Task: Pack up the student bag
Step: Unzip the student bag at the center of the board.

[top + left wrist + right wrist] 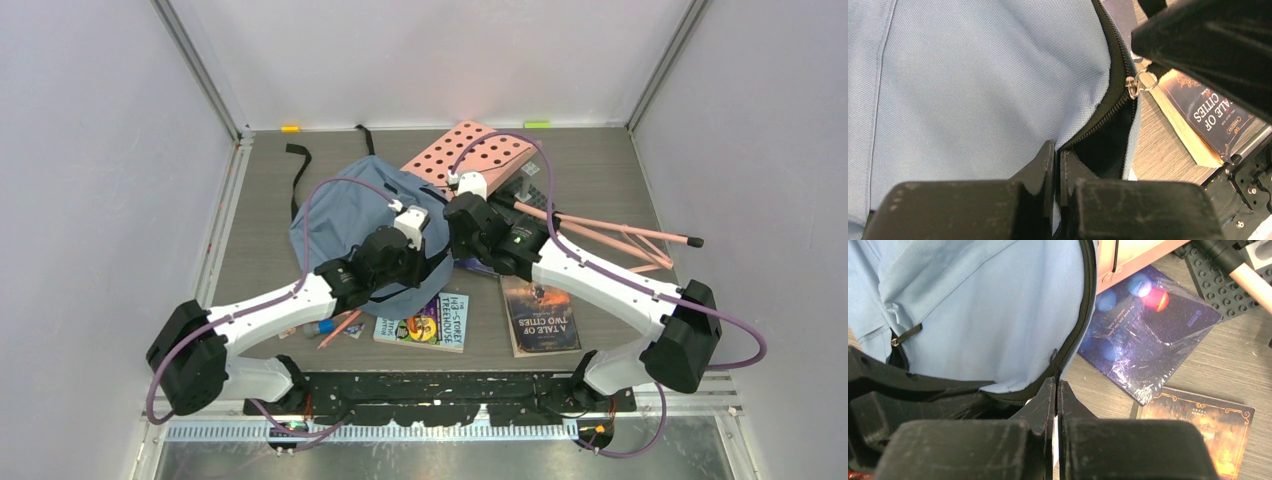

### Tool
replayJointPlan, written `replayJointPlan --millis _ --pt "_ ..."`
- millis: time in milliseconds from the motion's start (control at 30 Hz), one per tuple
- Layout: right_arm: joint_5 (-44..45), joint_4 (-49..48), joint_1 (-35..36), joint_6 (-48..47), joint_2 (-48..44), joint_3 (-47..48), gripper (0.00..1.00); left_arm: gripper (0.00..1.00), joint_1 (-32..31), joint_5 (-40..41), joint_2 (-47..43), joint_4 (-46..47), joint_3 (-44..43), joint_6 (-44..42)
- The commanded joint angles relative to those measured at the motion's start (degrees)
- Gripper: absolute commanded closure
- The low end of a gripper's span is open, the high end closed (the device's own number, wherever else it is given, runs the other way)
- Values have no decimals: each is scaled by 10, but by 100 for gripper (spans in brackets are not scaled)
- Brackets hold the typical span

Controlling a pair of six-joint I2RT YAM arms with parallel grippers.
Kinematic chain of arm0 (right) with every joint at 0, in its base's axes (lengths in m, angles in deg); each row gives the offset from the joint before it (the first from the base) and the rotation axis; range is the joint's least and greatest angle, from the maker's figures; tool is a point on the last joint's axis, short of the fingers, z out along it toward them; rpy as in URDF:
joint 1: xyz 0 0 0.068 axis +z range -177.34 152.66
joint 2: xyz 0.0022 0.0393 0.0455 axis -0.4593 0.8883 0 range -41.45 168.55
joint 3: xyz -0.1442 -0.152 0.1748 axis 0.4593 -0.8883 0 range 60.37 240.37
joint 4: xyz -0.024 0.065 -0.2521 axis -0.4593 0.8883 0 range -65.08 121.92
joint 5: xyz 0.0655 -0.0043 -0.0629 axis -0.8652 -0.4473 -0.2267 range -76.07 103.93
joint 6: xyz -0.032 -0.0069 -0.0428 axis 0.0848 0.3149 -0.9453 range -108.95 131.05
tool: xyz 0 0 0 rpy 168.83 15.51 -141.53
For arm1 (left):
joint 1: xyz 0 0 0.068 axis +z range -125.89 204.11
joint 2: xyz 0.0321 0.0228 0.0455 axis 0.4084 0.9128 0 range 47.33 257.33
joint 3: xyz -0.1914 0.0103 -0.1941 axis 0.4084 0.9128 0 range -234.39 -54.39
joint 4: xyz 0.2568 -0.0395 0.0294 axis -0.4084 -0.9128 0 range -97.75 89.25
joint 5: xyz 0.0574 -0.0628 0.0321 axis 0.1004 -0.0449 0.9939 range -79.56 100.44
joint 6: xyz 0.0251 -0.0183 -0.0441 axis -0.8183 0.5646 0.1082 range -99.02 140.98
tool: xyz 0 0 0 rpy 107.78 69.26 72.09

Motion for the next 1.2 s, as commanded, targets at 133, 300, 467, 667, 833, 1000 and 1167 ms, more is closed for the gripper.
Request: replayJointPlan --millis 133,300,467,667,833,1000,1167 --pt "29 -9 -29 -54 23 62 100 100 -1 5 -61 -120 19 -28" --pt "15 -15 -57 -69 47 82 100 100 -1 19 -97 -160 26 -27" --pt "-4 -33 -82 -83 62 94 100 100 -1 14 -127 -187 36 -30" --pt "-23 -57 -101 -110 91 113 100 100 -1 6 -154 -214 45 -44" --pt "-46 -81 -113 -138 130 136 100 100 -1 5 -163 -246 48 -53" --pt "-81 -92 -115 -153 177 181 100 100 -1 -1 -164 -261 46 -52" --pt "-137 -80 -115 -148 212 222 100 99 0 5 -162 -230 32 -35"
